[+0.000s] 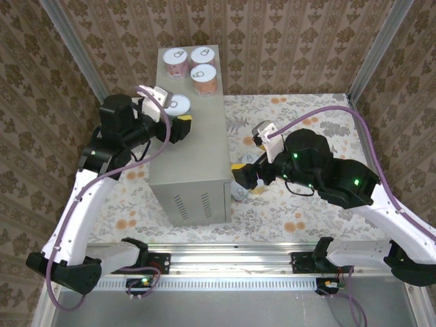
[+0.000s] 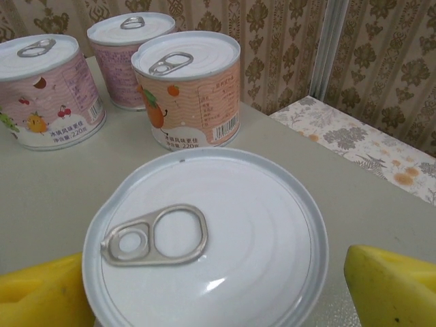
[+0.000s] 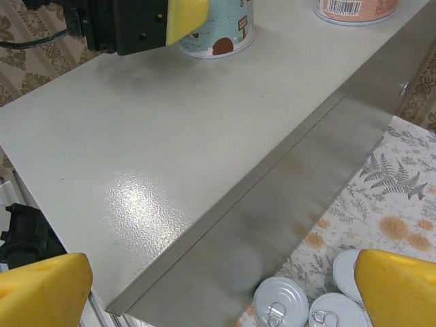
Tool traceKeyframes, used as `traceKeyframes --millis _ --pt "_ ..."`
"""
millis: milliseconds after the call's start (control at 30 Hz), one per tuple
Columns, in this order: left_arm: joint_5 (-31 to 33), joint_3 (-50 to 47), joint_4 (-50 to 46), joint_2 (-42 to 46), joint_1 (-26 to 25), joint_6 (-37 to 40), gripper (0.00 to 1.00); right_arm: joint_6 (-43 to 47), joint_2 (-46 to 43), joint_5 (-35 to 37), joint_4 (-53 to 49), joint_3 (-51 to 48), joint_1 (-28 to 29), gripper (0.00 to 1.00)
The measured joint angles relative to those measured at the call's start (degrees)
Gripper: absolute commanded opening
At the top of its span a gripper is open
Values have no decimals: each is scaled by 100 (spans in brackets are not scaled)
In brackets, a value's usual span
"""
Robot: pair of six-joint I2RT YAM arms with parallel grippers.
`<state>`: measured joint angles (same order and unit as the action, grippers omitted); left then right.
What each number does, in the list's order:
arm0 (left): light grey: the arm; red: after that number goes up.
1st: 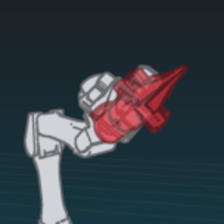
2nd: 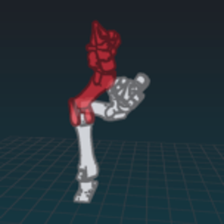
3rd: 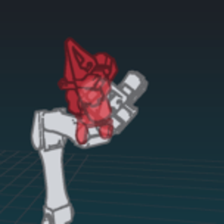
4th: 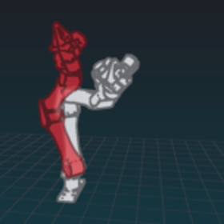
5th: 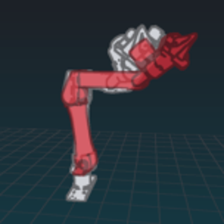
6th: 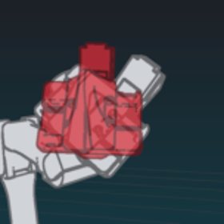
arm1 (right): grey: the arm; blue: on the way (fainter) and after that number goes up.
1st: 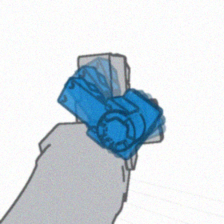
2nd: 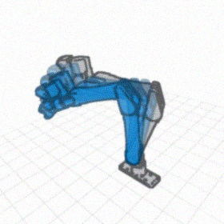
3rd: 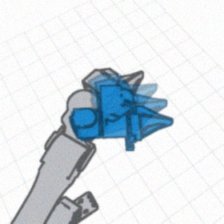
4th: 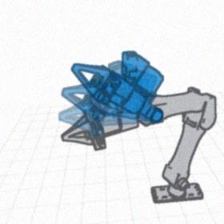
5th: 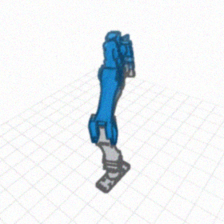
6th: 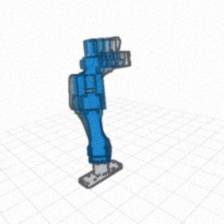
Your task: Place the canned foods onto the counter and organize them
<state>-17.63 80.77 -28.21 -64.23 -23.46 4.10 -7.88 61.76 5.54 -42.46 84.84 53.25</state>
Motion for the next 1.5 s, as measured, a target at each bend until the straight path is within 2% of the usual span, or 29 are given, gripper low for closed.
traceKeyframes --millis 333,600,933,1133,1500 --pt "-31 -326 175 96 66 -122 77 15 -79 -17 13 -68 -22 100" --pt "-129 -328 415 -66 358 -138 76 15 -190 -17 33 -160 -63 100" --pt "-431 101 905 -887 844 -129 73 15 -225 -17 114 -269 -205 100" --pt "-520 501 999 -1405 931 -83 74 13 -238 -17 118 -284 -260 100" --pt "-673 754 1147 -1762 1023 -61 74 -7 -306 -17 120 -286 -282 100"
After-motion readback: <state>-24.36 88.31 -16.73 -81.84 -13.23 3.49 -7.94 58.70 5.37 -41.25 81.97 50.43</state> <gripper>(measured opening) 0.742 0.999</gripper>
